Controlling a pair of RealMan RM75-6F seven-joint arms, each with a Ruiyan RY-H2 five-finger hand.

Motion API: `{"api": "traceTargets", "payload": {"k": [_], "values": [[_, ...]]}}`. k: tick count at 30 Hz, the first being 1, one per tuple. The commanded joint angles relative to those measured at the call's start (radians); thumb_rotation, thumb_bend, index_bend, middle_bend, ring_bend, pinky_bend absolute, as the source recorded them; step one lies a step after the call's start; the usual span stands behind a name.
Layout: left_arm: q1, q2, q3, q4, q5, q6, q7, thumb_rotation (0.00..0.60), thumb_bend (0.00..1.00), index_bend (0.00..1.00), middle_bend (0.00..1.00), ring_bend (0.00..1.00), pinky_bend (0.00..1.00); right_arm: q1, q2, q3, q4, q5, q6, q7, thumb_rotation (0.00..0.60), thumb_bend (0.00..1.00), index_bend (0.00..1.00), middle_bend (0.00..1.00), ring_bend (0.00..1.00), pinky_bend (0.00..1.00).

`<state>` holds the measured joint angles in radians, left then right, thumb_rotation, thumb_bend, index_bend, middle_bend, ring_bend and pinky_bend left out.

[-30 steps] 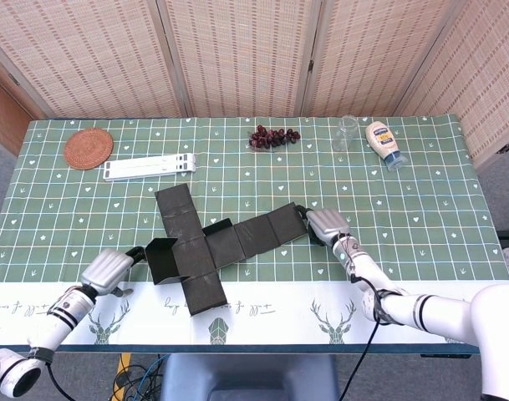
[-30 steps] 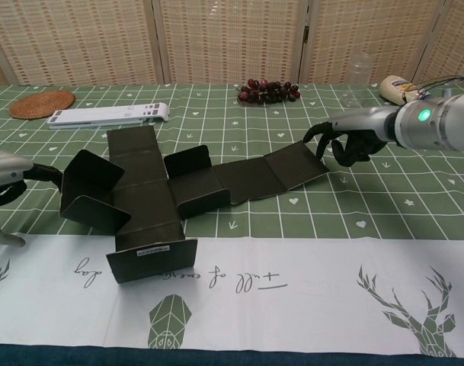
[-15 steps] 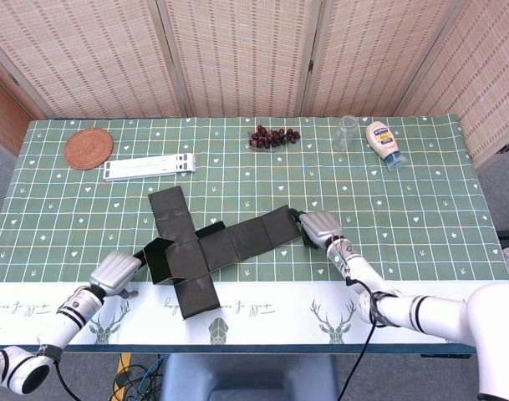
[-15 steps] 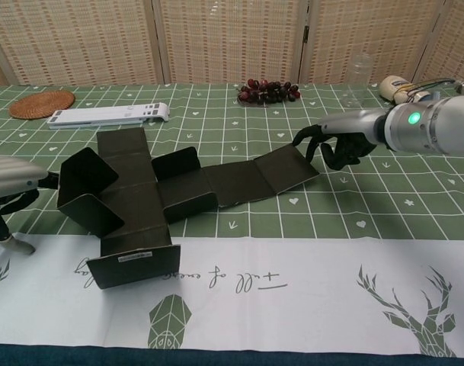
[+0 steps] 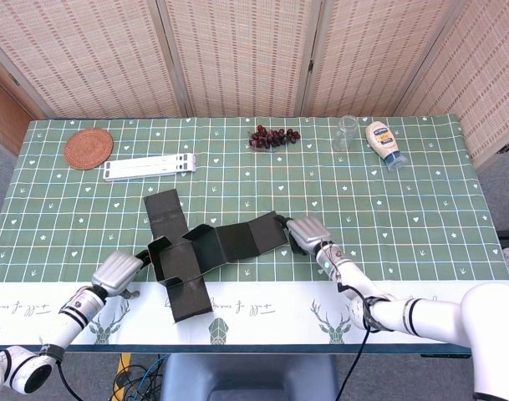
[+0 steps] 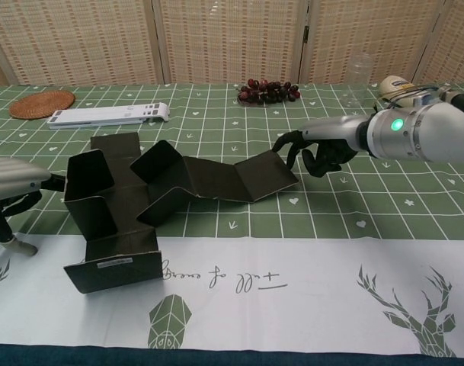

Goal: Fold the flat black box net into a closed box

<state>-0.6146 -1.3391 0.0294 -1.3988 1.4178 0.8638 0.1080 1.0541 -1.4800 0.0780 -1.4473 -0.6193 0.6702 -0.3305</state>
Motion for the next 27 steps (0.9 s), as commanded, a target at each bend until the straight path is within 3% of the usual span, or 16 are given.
{"api": "traceTargets", "payload": {"k": [1,27], "values": [[0.000,0.001,-0.001,-0.001,0.001,0.002,-0.002,0.600,0.14,0.28,0.23,0.76,0.86,0.001,-0.001,0.004,-0.007,-0.004,0.003,0.003,0.600,0.97,0.09,0.22,0.83,1.00],[-0.005,0.003,0.001,-0.012,0.028,0.015,-0.034,0.600,0.14,0.28,0.23,0.76,0.86,0.018,-0.017,0.025,-0.075,-0.047,0.008,0.030,0.600,0.97,0.09,0.22,0.83,1.00]]}}
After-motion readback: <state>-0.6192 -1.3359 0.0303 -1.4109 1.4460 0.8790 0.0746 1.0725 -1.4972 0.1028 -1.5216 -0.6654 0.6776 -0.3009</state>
